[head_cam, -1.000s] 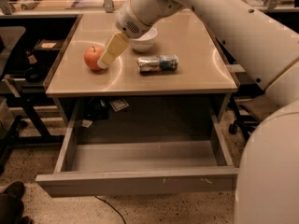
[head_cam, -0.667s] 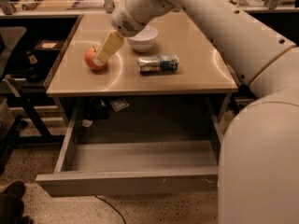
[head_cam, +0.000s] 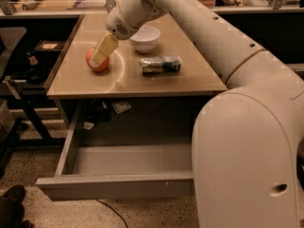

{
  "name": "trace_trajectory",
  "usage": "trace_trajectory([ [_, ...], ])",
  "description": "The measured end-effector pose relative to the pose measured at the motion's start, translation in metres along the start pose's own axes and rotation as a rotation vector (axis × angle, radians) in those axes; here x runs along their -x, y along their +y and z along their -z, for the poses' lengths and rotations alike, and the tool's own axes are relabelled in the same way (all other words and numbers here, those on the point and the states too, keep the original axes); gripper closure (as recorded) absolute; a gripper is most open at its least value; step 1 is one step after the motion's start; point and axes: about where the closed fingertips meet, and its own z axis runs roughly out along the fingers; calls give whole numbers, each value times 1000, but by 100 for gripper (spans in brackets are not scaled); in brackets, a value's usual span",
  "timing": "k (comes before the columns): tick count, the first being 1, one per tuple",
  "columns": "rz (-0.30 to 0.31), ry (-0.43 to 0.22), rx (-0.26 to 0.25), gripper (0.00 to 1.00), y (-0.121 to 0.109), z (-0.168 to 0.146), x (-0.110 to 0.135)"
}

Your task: Place apple into top drawer

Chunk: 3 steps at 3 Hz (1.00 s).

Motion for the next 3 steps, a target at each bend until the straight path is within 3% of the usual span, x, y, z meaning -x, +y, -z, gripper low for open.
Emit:
trace_trajectory([
  [3, -38, -68, 56, 0, -10, -61, 1],
])
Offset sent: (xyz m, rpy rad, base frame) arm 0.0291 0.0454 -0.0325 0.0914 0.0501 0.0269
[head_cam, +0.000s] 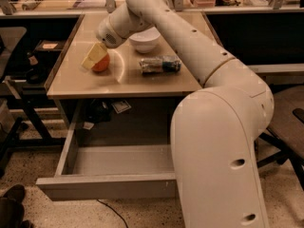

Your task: Place apple into top drawer

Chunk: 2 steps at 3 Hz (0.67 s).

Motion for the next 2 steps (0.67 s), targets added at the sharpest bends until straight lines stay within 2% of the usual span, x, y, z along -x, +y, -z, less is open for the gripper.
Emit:
trace_trajectory([
  [1, -10, -5, 35, 0, -2, -22, -6],
  [2, -56, -27, 23, 0, -5, -17, -26],
])
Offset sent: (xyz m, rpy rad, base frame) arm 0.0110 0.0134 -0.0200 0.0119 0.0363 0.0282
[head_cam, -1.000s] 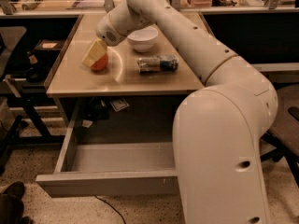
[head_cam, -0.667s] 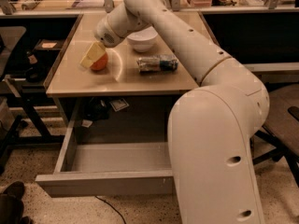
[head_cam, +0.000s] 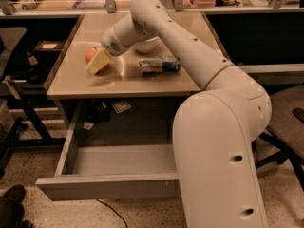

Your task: Place apple into top drawer

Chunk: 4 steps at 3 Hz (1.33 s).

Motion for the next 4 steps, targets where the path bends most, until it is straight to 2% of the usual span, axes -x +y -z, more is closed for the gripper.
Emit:
trace_trajectory([
  [1, -2, 0, -1, 0, 0, 0, -2],
  [2, -2, 0, -1, 14, 0, 0, -2],
  [4, -2, 0, -1, 60, 0, 0, -2],
])
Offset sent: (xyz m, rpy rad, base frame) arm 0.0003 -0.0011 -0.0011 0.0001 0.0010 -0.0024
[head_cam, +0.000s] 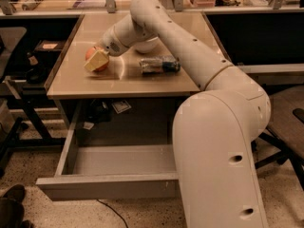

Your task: Place apple into top drawer

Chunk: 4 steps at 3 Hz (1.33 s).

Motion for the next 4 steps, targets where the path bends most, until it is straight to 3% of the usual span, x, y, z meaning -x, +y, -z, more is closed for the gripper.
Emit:
trace_trajectory([
  [1, 0, 0, 0, 84, 0, 0, 0],
  [2, 0, 0, 1, 100, 0, -1, 0],
  [4, -12, -47, -60, 100, 31, 26, 6],
])
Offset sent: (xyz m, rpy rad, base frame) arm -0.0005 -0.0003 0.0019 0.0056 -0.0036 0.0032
